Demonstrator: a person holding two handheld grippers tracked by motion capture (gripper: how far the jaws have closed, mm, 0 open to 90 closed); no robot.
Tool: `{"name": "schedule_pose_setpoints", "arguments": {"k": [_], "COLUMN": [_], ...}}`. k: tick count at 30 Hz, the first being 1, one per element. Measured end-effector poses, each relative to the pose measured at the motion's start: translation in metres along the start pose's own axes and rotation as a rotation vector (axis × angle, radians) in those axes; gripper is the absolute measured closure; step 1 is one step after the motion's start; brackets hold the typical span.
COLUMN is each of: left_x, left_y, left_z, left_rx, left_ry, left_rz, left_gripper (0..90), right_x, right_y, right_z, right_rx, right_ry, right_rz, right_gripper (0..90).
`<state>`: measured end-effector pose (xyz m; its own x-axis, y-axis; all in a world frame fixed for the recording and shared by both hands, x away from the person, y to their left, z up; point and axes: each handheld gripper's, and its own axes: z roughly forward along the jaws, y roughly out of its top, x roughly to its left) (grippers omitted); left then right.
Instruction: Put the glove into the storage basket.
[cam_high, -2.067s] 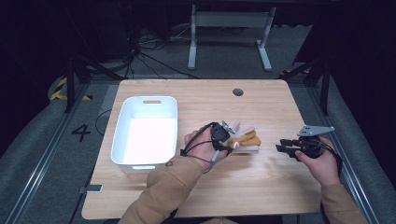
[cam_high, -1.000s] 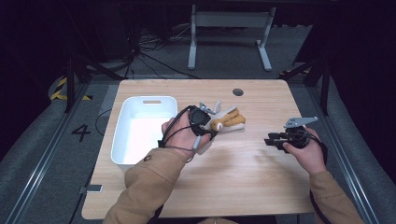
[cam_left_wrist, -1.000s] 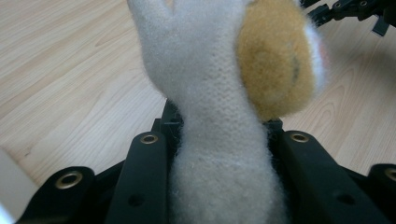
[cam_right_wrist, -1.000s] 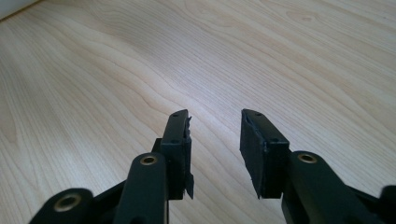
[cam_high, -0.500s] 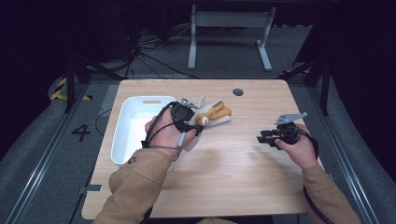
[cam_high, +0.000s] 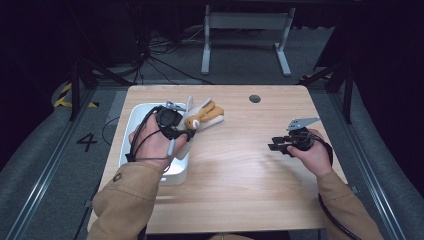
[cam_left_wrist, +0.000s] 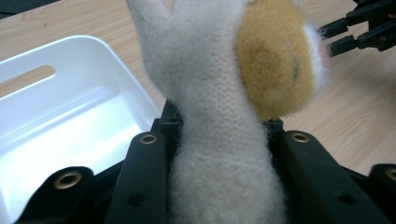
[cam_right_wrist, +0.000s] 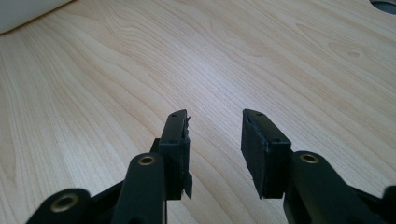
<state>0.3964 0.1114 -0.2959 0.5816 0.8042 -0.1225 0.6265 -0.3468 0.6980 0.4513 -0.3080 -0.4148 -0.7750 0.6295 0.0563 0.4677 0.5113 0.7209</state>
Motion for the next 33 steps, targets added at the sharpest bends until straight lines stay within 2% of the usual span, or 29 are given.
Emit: {"name": "schedule_pose_setpoints", "arguments": {"k": [7, 19, 23, 27, 28, 30, 32, 33], "left_x": [0.015, 0.041, 0.048, 0.056, 0.056, 0.059, 0.062, 0.062], "left_y": [-0.005, -0.017, -0.020, -0.023, -0.023, -0.025, -0.027, -0.027], "left_z": [-0.006, -0.014, -0.017, -0.019, -0.019, -0.019, -0.018, -0.018], "left_rx": [0.001, 0.020, 0.017, 0.018, 0.018, 0.027, 0.031, 0.031], "left_ry": [0.027, 0.102, 0.127, 0.137, 0.137, 0.147, 0.175, 0.175], "left_rz": [-0.058, -0.167, -0.190, -0.229, -0.229, -0.262, -0.272, -0.272], "left_gripper": [66.0, 65.8, 65.8, 65.7, 65.7, 65.7, 65.6, 65.6], "right_x": [-0.001, -0.002, -0.002, -0.003, -0.003, -0.003, -0.003, -0.003], "right_y": [-0.002, -0.004, -0.005, -0.007, -0.007, -0.007, -0.007, -0.008], "right_z": [-0.001, -0.005, -0.007, -0.008, -0.008, -0.008, -0.009, -0.009], "right_rx": [-0.001, -0.005, -0.006, -0.009, -0.009, -0.012, -0.011, -0.011], "right_ry": [-0.005, -0.009, -0.010, -0.015, -0.015, -0.017, -0.020, -0.020], "right_rz": [0.006, 0.012, 0.015, 0.018, 0.018, 0.020, 0.022, 0.021], "right_gripper": [61.9, 61.8, 61.8, 61.9, 61.9, 61.9, 61.9, 61.9]}}
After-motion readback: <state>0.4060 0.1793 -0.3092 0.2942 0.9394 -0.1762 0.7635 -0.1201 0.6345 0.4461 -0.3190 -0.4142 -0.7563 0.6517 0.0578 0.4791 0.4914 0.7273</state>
